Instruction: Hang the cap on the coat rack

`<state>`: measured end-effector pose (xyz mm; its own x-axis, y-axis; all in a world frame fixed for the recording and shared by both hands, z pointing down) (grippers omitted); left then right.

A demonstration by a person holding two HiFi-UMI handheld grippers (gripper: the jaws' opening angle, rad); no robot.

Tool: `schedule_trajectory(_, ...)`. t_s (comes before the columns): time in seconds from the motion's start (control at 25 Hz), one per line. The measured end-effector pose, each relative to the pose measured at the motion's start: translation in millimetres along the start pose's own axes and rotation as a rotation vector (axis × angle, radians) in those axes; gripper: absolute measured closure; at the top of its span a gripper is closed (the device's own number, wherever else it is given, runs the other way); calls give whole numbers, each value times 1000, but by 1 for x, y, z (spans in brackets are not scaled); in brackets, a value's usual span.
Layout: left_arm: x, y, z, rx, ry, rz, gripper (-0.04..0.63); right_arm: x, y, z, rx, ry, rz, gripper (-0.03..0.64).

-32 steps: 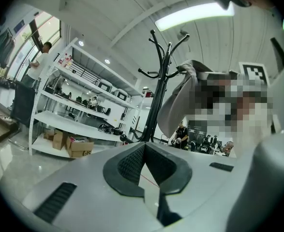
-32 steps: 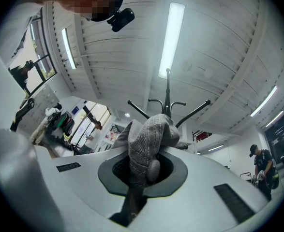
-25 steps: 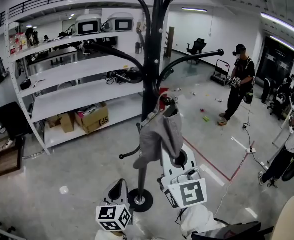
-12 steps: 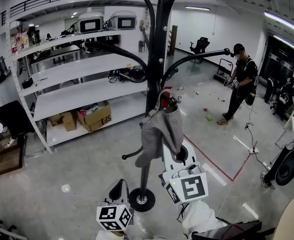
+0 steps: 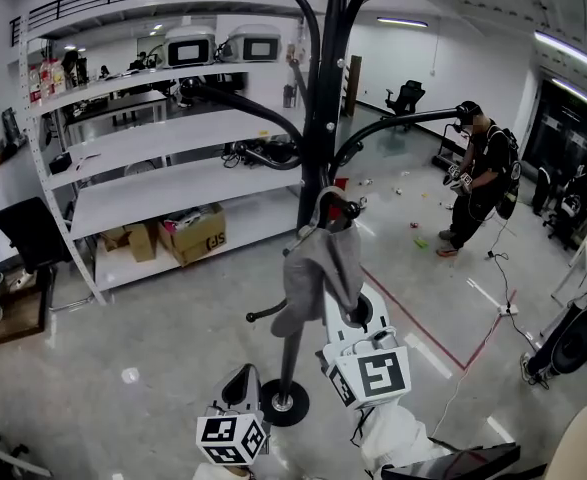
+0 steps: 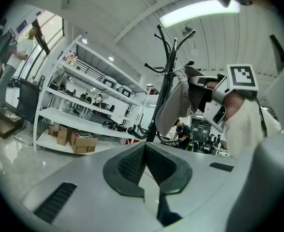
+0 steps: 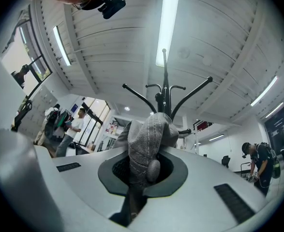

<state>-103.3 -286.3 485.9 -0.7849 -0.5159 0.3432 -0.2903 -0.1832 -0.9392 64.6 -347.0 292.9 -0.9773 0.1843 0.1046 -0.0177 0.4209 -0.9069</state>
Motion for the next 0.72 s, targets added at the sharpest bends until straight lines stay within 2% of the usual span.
schedule_trajectory(0.72, -2, -2, -6, 18, 12, 5, 594, -2, -18, -1, 48, -36, 11, 600)
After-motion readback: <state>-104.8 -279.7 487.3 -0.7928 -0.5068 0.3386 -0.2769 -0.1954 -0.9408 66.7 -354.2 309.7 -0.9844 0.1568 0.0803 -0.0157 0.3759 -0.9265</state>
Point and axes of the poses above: the fingertips, and each gripper's own axes: z forward along the fingers, x to its left, y out of its top, the point moved 6 cm from there along -z, backward along the fingers, and after that the axes turned 15 degrees about -y, right-handed, at the moved point
